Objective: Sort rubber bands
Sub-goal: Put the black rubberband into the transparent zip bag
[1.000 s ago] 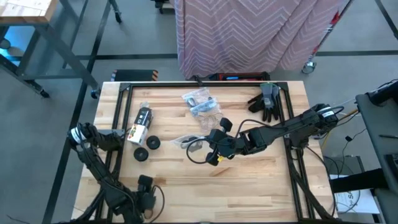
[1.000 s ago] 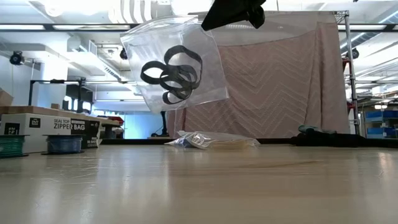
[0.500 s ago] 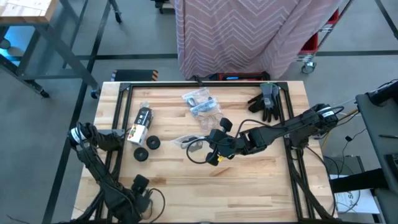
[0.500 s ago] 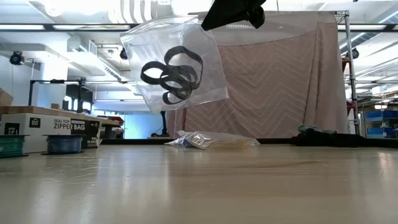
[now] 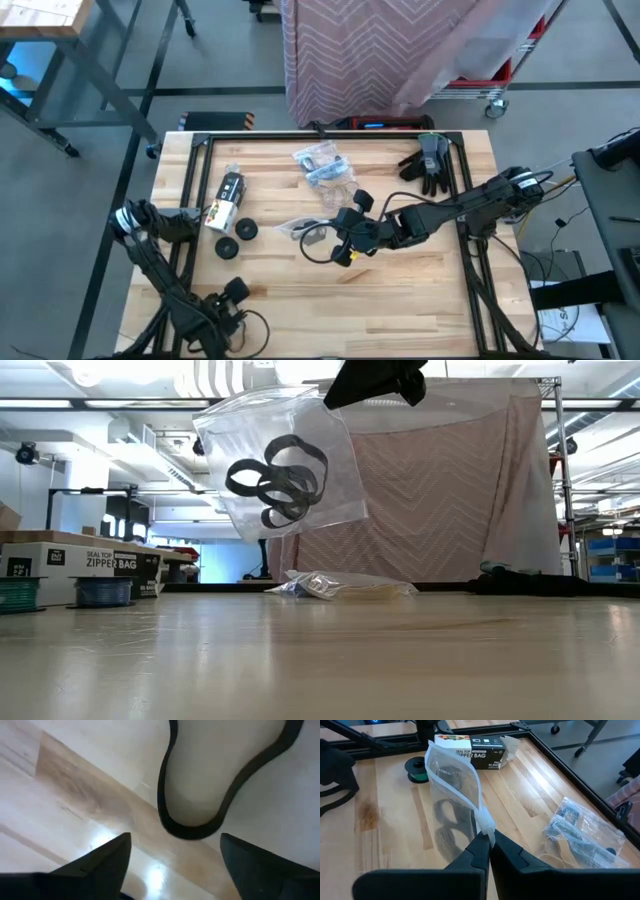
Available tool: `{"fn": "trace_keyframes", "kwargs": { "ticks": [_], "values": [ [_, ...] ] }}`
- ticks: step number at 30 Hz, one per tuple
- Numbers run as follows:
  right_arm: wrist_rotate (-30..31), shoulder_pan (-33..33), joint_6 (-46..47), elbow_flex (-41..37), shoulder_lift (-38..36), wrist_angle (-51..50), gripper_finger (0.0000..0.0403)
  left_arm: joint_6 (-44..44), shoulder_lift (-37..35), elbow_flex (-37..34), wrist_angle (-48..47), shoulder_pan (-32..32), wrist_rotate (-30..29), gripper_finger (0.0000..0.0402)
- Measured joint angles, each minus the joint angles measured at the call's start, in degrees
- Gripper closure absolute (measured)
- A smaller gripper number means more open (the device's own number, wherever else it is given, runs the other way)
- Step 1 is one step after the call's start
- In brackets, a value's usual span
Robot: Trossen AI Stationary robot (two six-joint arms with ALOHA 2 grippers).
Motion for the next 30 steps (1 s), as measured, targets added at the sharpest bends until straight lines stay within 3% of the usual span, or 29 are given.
{"fn": "trace_keyframes", "kwargs": {
  "ticks": [7,14,22,30],
  "values": [
    [-0.02,0.02,0.00,0.00,0.00,-0.20,0.0403,1.51,1.08,-0.40,4.21,0.23,0.04,0.0074],
    [-0.02,0.02,0.00,0.00,0.00,-0.20,0.0403,1.51,1.72,-0.60,8.92,1.37,0.43,0.0089],
    [-0.02,0.02,0.00,0.00,0.00,-0.22,0.0403,4.03,2.06,-0.61,10.25,1.73,3.26,0.0193],
    [-1.37,0.02,0.00,0.00,0.00,-0.26,0.0403,-4.83,2.17,-0.66,13.40,1.75,3.21,0.0334]
  ]
}}
